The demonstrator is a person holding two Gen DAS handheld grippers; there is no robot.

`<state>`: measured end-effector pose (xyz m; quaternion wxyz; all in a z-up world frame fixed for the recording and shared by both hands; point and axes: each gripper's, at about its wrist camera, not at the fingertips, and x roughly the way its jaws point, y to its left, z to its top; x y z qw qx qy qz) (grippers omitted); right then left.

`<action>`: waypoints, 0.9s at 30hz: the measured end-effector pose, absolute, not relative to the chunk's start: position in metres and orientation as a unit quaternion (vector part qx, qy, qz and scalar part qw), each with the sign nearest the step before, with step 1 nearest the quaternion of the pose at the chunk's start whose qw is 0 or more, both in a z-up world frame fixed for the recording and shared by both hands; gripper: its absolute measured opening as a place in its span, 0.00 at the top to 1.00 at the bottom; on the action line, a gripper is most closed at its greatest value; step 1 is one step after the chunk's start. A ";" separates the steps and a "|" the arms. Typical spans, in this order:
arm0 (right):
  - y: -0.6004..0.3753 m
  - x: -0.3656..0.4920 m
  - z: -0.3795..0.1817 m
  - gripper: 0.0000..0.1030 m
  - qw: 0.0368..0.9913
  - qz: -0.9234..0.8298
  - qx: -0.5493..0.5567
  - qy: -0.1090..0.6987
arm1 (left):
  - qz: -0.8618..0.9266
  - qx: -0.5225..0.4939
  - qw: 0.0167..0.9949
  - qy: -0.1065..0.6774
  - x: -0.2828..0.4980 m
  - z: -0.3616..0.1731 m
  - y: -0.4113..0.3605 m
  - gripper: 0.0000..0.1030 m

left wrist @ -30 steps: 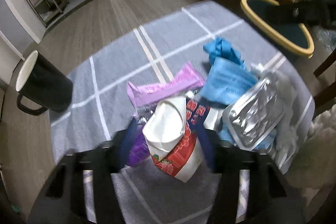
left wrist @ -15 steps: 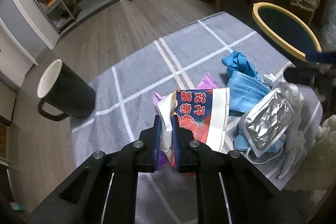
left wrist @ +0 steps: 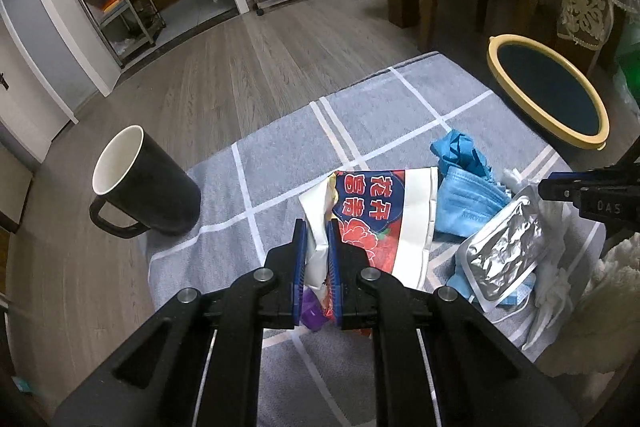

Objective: Collect trash
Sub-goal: 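Grasp a white tissue with right tool while left tool holds the wrapper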

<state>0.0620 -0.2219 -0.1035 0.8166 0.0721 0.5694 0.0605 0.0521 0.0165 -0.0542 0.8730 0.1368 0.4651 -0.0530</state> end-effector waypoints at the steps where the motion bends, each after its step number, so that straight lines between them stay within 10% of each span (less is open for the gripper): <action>1: -0.222 0.062 -0.102 0.86 0.819 0.063 0.073 0.566 | -0.053 0.137 0.874 0.464 0.052 -0.054 0.017 0.90; 27: -0.324 0.092 0.058 0.87 0.916 0.061 0.058 0.392 | -0.097 0.126 0.915 0.372 0.054 0.021 -0.043 0.90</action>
